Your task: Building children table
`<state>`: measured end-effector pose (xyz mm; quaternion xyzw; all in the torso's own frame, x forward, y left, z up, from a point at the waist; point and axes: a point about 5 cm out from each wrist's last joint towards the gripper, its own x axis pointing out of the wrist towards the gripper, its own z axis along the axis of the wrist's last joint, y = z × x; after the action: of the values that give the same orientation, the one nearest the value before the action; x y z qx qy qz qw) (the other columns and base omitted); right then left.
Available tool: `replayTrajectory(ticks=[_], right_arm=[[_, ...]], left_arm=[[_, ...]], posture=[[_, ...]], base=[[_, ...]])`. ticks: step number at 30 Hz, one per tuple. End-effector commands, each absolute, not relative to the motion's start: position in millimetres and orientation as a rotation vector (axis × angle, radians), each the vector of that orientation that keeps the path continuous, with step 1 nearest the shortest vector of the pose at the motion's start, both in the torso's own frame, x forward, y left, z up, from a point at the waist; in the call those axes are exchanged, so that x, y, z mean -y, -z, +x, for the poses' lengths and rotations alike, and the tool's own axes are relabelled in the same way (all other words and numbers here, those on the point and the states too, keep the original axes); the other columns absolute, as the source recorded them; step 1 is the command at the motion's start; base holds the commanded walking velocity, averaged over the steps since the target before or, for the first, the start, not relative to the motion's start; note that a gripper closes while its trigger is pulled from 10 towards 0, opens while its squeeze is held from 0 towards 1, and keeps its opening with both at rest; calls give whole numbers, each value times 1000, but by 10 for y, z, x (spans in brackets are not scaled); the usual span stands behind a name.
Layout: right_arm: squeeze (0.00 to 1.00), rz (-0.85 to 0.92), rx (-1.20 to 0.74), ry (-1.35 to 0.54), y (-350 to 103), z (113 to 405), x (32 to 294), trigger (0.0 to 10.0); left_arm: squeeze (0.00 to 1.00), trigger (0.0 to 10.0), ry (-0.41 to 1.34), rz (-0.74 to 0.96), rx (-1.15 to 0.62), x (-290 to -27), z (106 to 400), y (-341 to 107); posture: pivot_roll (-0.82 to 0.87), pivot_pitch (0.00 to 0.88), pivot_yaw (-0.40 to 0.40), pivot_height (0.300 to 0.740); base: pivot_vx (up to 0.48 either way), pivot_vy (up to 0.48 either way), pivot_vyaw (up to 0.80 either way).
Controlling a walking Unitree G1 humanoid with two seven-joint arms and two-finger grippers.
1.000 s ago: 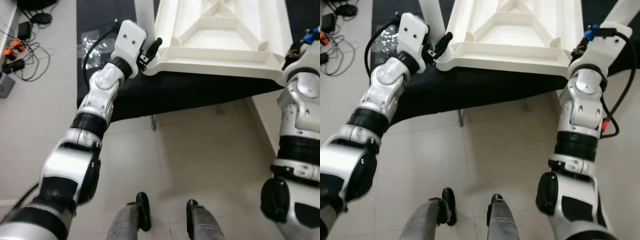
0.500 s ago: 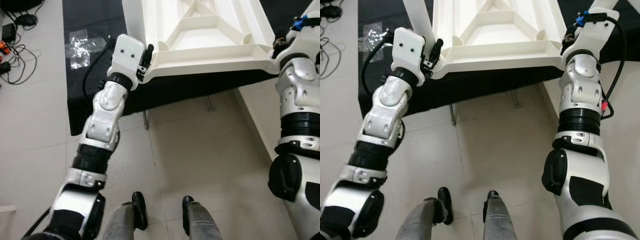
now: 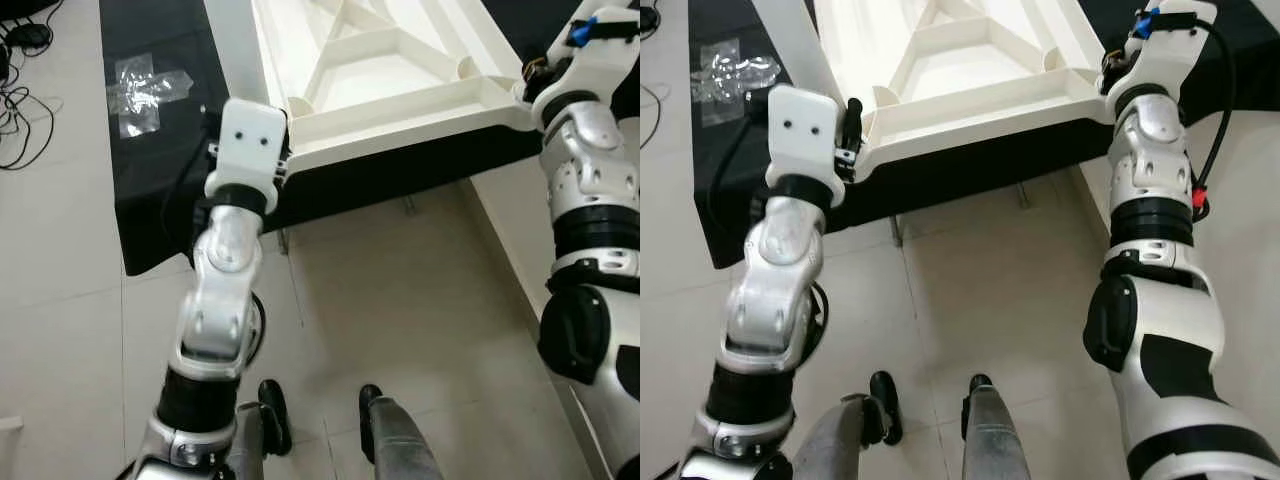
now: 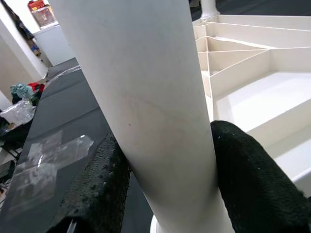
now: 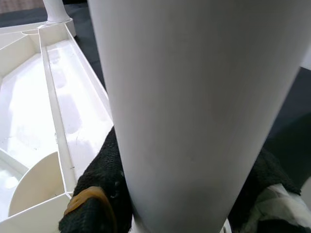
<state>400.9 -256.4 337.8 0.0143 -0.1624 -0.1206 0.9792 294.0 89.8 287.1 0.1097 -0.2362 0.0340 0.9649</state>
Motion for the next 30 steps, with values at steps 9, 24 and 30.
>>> replayTrajectory(ticks=[9, 24, 30], right_arm=[[0, 71, 301, 215, -3245, 4055, 2486, 0], [0, 58, 287, 152, -3134, 4090, 2284, 0], [0, 70, 290, 146, -3130, 4089, 2241, 0]], left_arm=[[0, 0, -319, 383, 372, -1487, 2883, -2690], [0, 0, -453, 497, 395, -1877, 2818, -2818], [0, 0, -451, 482, 378, -1874, 2809, -2779]], posture=[[5, 412, 48, 740], [6, 403, 48, 740], [1, 399, 42, 740]], base=[[0, 0, 0], [0, 0, 0], [0, 0, 0]])
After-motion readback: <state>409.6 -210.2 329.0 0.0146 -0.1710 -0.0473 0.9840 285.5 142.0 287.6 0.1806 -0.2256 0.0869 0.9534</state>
